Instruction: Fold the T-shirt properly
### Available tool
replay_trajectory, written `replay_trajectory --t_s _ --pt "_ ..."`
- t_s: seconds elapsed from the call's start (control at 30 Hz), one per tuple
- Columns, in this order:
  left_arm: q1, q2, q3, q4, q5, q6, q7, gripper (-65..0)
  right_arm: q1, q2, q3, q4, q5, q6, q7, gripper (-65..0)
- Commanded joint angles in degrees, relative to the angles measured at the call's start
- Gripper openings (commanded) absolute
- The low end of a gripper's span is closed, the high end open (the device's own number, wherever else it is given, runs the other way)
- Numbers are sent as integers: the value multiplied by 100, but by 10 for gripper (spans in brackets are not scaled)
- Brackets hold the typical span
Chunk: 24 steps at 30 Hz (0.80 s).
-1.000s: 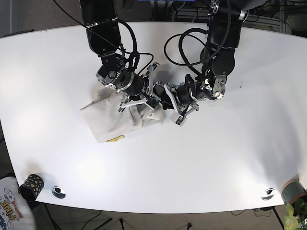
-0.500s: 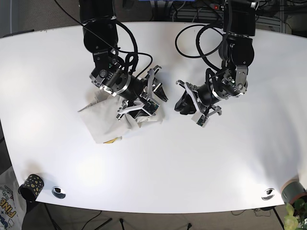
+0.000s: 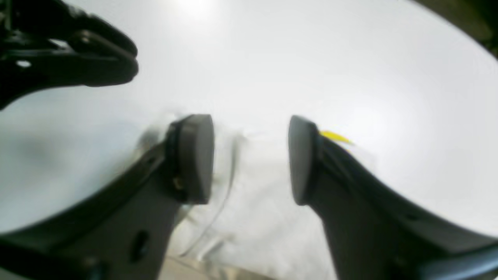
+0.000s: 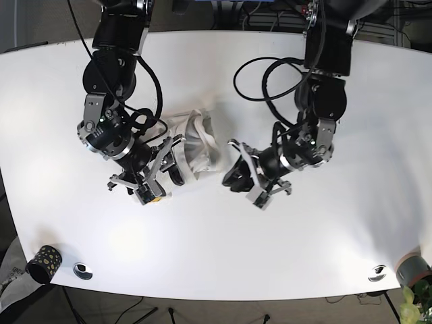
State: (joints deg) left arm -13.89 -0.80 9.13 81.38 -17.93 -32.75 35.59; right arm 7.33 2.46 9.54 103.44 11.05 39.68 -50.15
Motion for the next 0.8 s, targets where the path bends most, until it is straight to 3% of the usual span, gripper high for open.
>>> replay_trajectory --t_s 0.0,0.07,0.17,0.23,0.37,0.63,0.77 --pt "-251 172 76 -134 -92 -35 -126 -531 212 119 -9 -177 157 32 158 -460" --pt "-470 365 226 -424 -84 -35 -126 -531 423 128 9 -660 148 32 158 -531" --pt "-716 647 402 -758 110 -26 -135 -531 651 207 17 -1381 130 32 193 -587" --pt "-804 787 481 -960 286 -26 -153 -531 748 277 17 -1777 139 32 237 -587" --pt "-866 972 507 -1453 611 -26 -153 -531 810 321 17 -2533 139 32 1002 -588" --pt "-848 418 490 -2112 611 -35 -206 -531 810 453 17 -3500 148 32 1837 -588" --pt "-716 5 490 -2341 602 -52 -636 -531 810 471 17 -3473 201 32 1890 -590"
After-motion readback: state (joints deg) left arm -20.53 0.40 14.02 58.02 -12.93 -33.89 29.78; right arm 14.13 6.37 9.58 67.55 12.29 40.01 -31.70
